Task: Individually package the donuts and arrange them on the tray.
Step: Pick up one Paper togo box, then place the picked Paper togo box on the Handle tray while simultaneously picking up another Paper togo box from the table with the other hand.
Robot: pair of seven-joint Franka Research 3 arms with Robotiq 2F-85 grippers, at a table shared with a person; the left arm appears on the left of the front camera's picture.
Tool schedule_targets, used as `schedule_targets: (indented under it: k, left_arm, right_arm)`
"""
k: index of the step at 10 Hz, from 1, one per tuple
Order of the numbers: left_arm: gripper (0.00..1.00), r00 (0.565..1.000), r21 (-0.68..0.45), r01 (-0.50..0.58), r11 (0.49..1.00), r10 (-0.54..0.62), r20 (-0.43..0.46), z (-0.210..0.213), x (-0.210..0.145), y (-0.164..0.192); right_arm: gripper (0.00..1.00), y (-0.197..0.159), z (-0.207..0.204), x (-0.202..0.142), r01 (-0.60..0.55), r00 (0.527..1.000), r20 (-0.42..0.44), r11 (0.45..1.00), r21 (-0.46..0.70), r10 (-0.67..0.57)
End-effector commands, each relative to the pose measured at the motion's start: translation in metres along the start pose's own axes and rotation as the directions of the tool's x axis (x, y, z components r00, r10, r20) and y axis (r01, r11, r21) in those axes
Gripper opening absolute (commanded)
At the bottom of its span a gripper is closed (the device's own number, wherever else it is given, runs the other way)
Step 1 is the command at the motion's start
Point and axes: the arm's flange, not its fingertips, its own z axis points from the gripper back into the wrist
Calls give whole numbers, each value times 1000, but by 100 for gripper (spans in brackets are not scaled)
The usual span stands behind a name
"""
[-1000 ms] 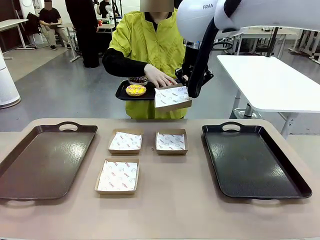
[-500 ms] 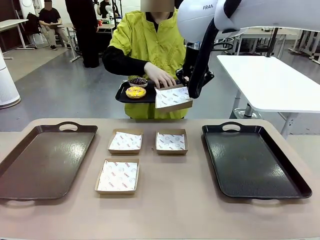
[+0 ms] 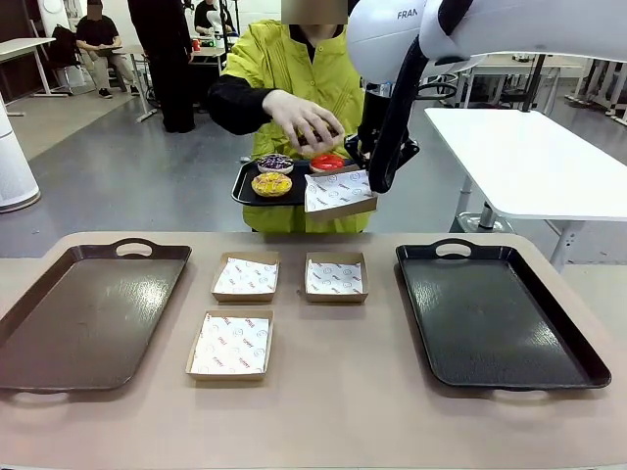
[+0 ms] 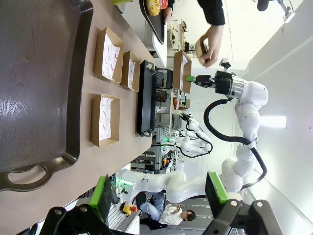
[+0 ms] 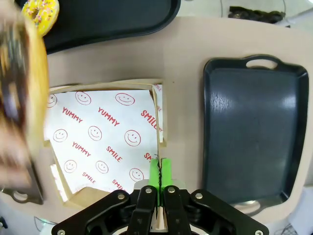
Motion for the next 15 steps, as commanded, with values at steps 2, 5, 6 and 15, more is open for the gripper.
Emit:
schedule_targets:
  k: [2,5,6,15]
  left_arm:
    - [100,1000,-12,0,1000,0,6,2,-1,-1]
    - [100,1000,-12,0,1000,0,6,2,-1,-1]
    - [100,1000,-12,0,1000,0,6,2,-1,-1]
    - [100,1000,-12,0,1000,0,6,2,-1,-1]
  right_arm:
    - [0,-4,-2,-5,3,1000,7,1000,5,-3]
    - [0,-4,-2,-5,3,1000,7,1000,5,-3]
    - [0,-4,-2,-5,3,1000,7,1000,5,-3]
    - [0,-4,-2,-5,3,1000,7,1000,5,-3]
